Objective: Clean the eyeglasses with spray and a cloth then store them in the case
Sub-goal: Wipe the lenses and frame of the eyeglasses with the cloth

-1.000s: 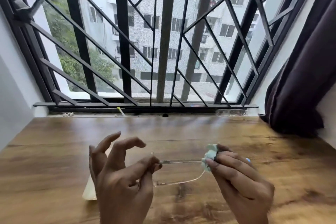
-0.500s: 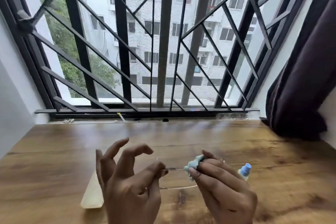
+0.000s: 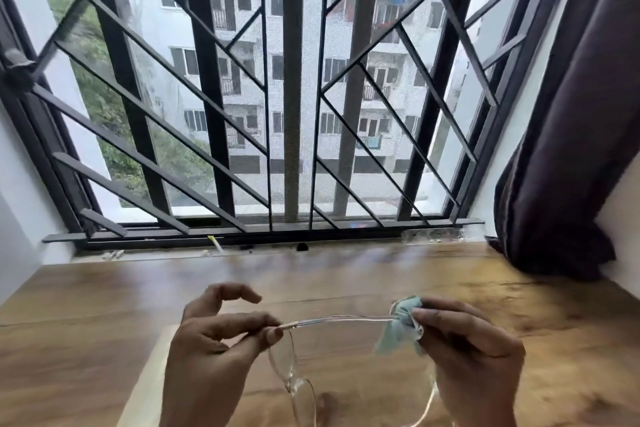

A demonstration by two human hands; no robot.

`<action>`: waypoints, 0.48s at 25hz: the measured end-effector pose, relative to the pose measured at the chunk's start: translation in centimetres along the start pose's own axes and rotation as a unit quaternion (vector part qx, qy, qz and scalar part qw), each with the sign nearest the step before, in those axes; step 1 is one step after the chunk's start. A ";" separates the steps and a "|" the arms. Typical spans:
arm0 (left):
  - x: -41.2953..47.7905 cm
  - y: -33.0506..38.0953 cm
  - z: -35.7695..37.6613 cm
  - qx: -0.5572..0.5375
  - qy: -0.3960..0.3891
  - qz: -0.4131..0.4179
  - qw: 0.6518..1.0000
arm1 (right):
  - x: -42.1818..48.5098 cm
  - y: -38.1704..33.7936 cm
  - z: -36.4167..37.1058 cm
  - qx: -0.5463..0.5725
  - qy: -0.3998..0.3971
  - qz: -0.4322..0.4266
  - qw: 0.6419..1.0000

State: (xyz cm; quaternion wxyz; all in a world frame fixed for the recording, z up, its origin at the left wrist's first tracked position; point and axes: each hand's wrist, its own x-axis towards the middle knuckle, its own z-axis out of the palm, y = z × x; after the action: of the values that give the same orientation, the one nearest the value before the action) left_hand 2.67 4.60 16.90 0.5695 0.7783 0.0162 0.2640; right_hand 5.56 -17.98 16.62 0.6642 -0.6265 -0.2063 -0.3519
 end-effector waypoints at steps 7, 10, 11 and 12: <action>0.3 -1.2 0.1 0.007 0.002 -0.055 0.998 | 1.5 0.8 -0.3 0.189 -0.003 0.307 0.933; -0.6 -1.5 0.5 0.066 0.034 -0.038 0.996 | 1.2 1.1 -0.1 0.214 -0.014 0.434 0.875; -0.8 -1.9 0.5 0.087 0.048 -0.025 0.995 | 1.2 1.2 -0.1 0.217 -0.030 0.464 0.858; -0.9 -2.2 0.4 0.101 0.063 -0.018 0.993 | 1.0 1.2 -0.1 0.220 -0.049 0.491 0.841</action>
State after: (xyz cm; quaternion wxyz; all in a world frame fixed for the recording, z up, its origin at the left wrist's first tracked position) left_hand 2.69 4.71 14.46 0.4906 0.8131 0.0925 0.2993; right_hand 7.07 -18.32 16.51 0.8594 -0.4996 0.0244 0.1060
